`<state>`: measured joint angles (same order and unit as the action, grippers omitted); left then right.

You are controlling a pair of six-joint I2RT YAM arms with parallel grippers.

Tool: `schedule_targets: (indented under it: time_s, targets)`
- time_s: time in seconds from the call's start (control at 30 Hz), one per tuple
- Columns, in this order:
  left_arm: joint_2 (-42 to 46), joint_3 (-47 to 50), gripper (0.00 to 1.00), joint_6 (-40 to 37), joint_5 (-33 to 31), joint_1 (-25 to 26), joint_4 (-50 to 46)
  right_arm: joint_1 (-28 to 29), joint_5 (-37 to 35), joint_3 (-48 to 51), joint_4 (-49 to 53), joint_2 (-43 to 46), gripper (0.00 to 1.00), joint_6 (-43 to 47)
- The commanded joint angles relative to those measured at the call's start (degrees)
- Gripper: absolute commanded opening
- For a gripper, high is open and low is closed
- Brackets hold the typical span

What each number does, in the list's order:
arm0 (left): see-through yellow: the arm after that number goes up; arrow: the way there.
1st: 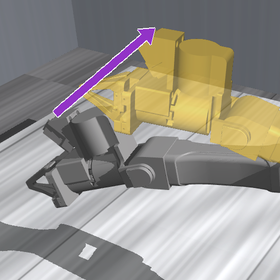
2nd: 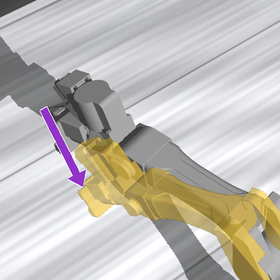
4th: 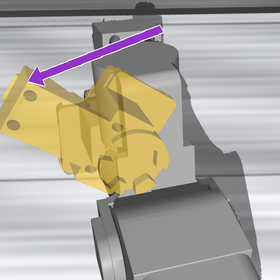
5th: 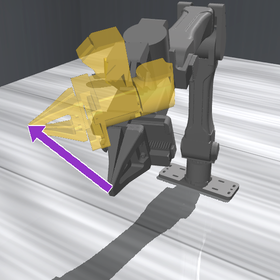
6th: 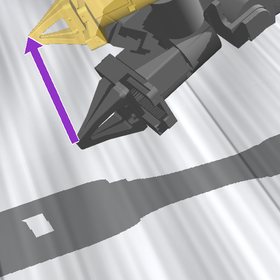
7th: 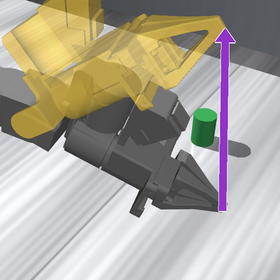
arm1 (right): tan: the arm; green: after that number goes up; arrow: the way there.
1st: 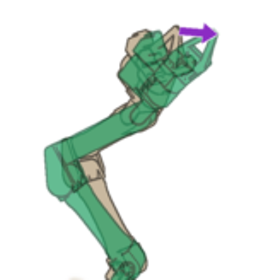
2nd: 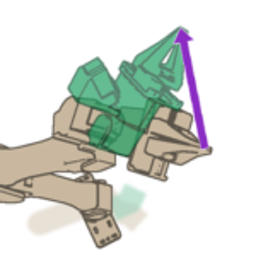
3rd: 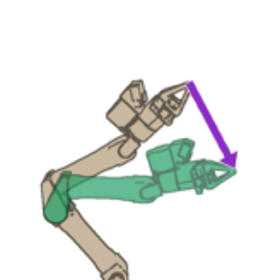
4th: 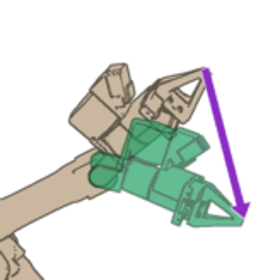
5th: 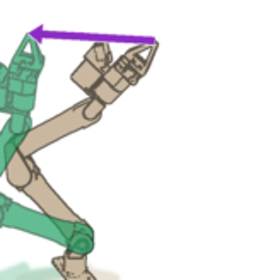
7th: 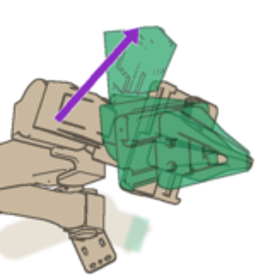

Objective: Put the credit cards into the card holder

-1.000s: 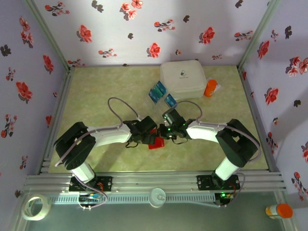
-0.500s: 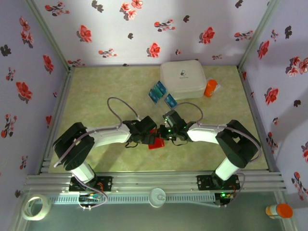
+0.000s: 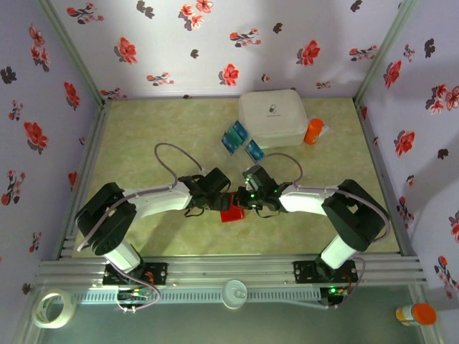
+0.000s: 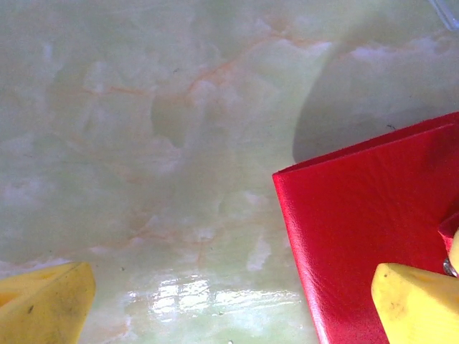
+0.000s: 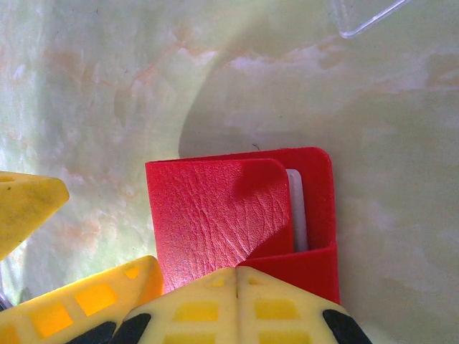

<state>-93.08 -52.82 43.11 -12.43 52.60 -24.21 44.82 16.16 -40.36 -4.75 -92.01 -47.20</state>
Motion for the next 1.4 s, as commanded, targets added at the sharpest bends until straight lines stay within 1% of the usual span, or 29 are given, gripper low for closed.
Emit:
schedule_targets:
  time_s: [0.0,0.4,0.9,1.07,1.37]
  targets:
    - [-2.1,0.7,1.00,1.3,0.2,-0.3,0.1,1.1,-1.3,2.5,5.0,-0.8,0.00,-0.3]
    - [-4.5,3.0,1.00,1.9,0.6,-0.3,2.0,1.9,-1.2,4.2,5.1,-0.6,0.00,2.8]
    - [-4.1,4.1,1.00,1.9,1.0,-0.3,3.1,3.4,-1.7,5.0,5.1,0.0,0.00,4.2]
    - [-3.5,3.7,1.00,1.8,0.9,-0.4,2.8,4.6,-3.0,4.6,7.0,0.0,0.00,5.7]
    - [0.3,2.6,1.00,1.1,2.3,-3.5,2.4,5.0,-4.6,5.0,8.3,0.1,0.00,6.2]
